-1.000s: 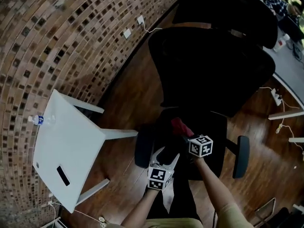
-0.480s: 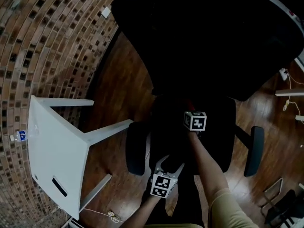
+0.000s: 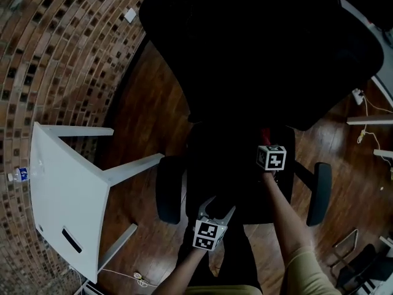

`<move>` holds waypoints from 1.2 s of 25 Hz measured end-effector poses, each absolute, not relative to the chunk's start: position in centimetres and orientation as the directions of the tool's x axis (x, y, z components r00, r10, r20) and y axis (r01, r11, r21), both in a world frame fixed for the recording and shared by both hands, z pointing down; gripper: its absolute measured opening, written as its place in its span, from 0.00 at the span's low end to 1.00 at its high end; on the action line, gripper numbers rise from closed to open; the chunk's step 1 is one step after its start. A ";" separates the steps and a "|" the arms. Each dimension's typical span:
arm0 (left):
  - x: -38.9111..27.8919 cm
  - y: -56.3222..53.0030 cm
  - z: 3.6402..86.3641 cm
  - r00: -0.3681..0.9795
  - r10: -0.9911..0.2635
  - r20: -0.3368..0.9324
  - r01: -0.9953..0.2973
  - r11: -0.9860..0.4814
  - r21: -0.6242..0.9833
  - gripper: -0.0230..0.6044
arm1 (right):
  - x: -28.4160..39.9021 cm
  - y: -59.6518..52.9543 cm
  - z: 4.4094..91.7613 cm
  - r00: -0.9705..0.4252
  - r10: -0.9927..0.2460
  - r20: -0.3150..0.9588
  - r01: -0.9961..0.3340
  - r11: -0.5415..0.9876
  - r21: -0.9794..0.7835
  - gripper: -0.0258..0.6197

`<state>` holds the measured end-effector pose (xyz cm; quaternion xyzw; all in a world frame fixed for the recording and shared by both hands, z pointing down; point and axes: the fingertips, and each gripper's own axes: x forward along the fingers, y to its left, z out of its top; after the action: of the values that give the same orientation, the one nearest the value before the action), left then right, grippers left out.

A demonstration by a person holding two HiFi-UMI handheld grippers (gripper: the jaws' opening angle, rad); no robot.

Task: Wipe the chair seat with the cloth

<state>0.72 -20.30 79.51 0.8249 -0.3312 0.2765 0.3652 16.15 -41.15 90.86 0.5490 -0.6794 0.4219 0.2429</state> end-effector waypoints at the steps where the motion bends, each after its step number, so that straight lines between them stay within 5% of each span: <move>1: 0.3 -20.2 79.6 0.623 -0.343 0.703 -0.754 -0.505 0.421 0.47 | 10.4 -41.6 90.2 -0.413 -0.533 0.738 -0.903 0.137 -0.407 0.13; 4: -1.0 -20.0 79.7 0.608 -0.338 0.718 -0.762 -0.503 0.408 0.48 | -4.2 -42.4 88.0 -0.665 -0.470 0.580 -0.737 0.290 -0.610 0.13; 8: -2.6 -20.7 79.7 0.584 -0.355 0.730 -0.776 -0.508 0.374 0.48 | -8.6 -41.7 90.5 -0.645 -0.401 0.651 -0.755 0.205 -0.623 0.13; 13: -1.7 -20.7 79.6 0.602 -0.339 0.723 -0.765 -0.503 0.401 0.48 | 9.8 -38.9 93.2 -0.264 -0.473 0.841 -0.948 -0.032 -0.316 0.13; 17: 0.7 -19.9 79.5 0.640 -0.312 0.702 -0.730 -0.534 0.427 0.48 | 26.8 -35.4 92.1 0.140 -0.436 0.889 -0.971 -0.236 0.038 0.13; 20: 1.3 -19.3 79.6 0.648 -0.313 0.695 -0.722 -0.543 0.429 0.49 | 30.2 -34.8 91.4 0.224 -0.409 0.885 -0.951 -0.292 0.105 0.13; 22: 0.7 -19.4 79.5 0.641 -0.325 0.696 -0.730 -0.537 0.422 0.49 | 26.1 -35.9 91.7 0.077 -0.458 0.886 -0.965 -0.259 -0.050 0.13; 24: -0.5 -19.4 79.5 0.628 -0.327 0.706 -0.744 -0.519 0.420 0.49 | 16.6 -37.7 91.5 -0.234 -0.516 0.824 -0.931 -0.123 -0.342 0.13; 27: -2.3 -19.0 80.0 0.603 -0.329 0.727 -0.766 -0.493 0.413 0.49 | -0.5 -38.1 89.5 -0.628 -0.423 0.653 -0.753 0.116 -0.648 0.13; 30: -3.6 -19.0 80.1 0.579 -0.336 0.743 -0.782 -0.487 0.389 0.49 | -10.4 -37.6 88.8 -0.734 -0.354 0.580 -0.665 0.197 -0.721 0.13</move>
<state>-3.57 -19.05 80.13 0.8080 -0.3461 0.3013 0.3697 -10.41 -37.59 88.82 0.3350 -0.7599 0.5380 0.1446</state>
